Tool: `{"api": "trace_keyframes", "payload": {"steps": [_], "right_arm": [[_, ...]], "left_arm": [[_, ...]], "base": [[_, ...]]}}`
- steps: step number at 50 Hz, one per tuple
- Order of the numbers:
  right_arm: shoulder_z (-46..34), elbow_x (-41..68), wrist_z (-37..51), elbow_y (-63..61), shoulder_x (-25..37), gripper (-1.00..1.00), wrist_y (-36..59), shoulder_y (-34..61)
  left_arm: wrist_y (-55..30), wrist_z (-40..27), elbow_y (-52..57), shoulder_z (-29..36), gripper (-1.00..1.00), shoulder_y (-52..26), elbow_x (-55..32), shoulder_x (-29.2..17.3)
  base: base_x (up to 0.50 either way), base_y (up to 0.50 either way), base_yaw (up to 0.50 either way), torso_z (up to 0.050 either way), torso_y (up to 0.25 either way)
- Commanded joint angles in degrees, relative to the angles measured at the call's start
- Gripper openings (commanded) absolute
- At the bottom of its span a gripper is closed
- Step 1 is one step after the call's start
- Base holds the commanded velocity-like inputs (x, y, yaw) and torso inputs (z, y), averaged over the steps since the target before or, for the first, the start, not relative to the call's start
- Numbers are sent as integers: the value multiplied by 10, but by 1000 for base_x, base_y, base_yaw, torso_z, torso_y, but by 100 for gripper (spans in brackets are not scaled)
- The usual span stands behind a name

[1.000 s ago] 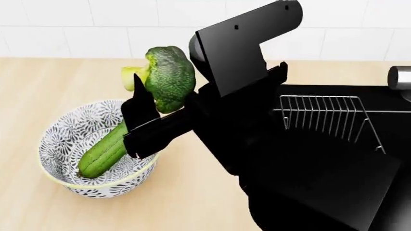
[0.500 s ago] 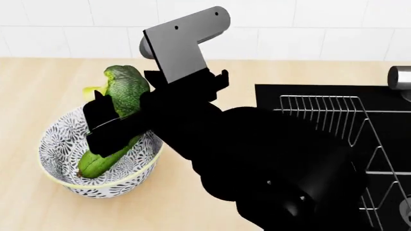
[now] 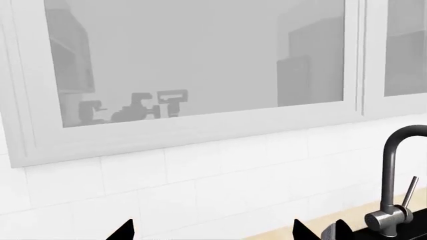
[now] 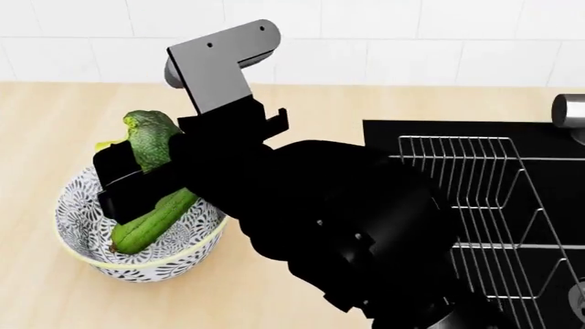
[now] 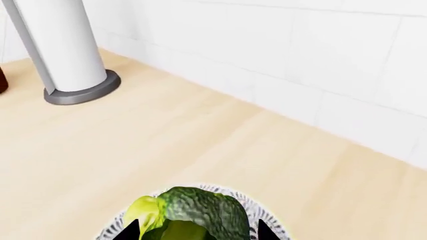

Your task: Pick the cucumbers and broccolis from the sink and place them in one bowl. Place the apricot in the other bowl. Then turn off the sink faucet.

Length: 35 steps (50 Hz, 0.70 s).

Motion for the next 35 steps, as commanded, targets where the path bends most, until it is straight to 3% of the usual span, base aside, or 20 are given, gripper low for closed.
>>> {"api": "trace_keyframes", "payload": {"steps": [1, 7, 8, 19, 24, 35], "right_arm": [[2, -12, -28, 27, -24, -100, -10, 0], [1, -8, -26, 36, -23, -100, -10, 0], [0, -10, -27, 41, -23, 100, -11, 3], [61, 1, 18, -23, 13, 100, -39, 39], [156, 79, 93, -124, 44, 100, -10, 87], [250, 227, 245, -283, 102, 100, 62, 87]], "left_arm": [[8, 25, -4, -13, 100, 8, 11, 7], [10, 28, -6, -13, 100, 9, 14, 7], [9, 27, -6, -14, 100, 7, 12, 5], [11, 31, -2, -15, 100, 12, 8, 1], [12, 32, -2, -15, 100, 16, 10, 0], [25, 32, 12, -21, 100, 37, 16, 3]], "base": [[0, 0, 0, 0, 0], [0, 0, 0, 0, 0], [0, 0, 0, 0, 0], [0, 0, 0, 0, 0], [0, 0, 0, 0, 2], [0, 0, 0, 0, 0]]}}
